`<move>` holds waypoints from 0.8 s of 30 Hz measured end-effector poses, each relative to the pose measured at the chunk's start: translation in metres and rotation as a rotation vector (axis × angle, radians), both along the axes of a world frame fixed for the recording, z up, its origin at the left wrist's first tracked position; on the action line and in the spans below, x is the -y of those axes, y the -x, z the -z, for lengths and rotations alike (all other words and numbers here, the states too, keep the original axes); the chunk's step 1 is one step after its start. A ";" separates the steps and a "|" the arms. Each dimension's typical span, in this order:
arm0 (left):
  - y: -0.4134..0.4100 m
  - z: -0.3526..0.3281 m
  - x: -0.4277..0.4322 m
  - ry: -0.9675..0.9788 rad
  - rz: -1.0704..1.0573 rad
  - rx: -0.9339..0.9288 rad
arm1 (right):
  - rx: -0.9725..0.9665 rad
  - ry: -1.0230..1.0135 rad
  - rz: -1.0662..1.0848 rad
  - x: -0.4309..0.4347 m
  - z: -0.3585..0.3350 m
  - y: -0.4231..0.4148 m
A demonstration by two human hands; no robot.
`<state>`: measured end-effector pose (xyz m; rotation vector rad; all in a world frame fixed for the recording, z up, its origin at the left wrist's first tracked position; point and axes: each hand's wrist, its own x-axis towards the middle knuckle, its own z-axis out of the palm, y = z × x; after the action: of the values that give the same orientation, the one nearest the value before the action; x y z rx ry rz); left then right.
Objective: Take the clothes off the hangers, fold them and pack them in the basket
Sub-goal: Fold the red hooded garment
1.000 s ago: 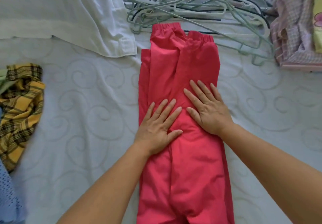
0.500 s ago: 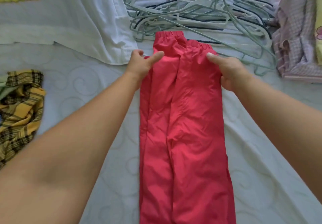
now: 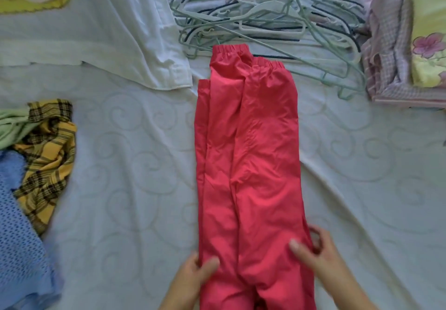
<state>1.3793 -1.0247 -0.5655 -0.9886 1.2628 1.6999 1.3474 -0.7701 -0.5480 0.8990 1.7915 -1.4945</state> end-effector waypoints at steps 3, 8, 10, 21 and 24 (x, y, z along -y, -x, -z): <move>-0.023 -0.024 0.008 -0.015 0.156 -0.064 | 0.011 0.021 -0.164 -0.004 -0.025 -0.027; 0.056 -0.082 0.018 -0.108 -0.026 -0.246 | 0.069 0.545 -0.035 -0.028 -0.058 0.052; 0.110 -0.092 0.016 -0.157 -0.175 -0.230 | 0.133 0.629 0.078 -0.035 -0.052 0.097; 0.245 0.003 -0.019 0.670 -0.040 -0.509 | -0.114 -0.187 -0.033 0.011 0.014 0.229; 0.246 0.021 -0.009 0.734 0.011 -0.537 | -0.386 -0.270 -0.041 0.012 0.024 0.229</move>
<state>1.1329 -1.0156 -0.5868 -0.9300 2.3438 1.5594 1.1183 -0.7816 -0.5716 0.7259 2.3206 -1.4989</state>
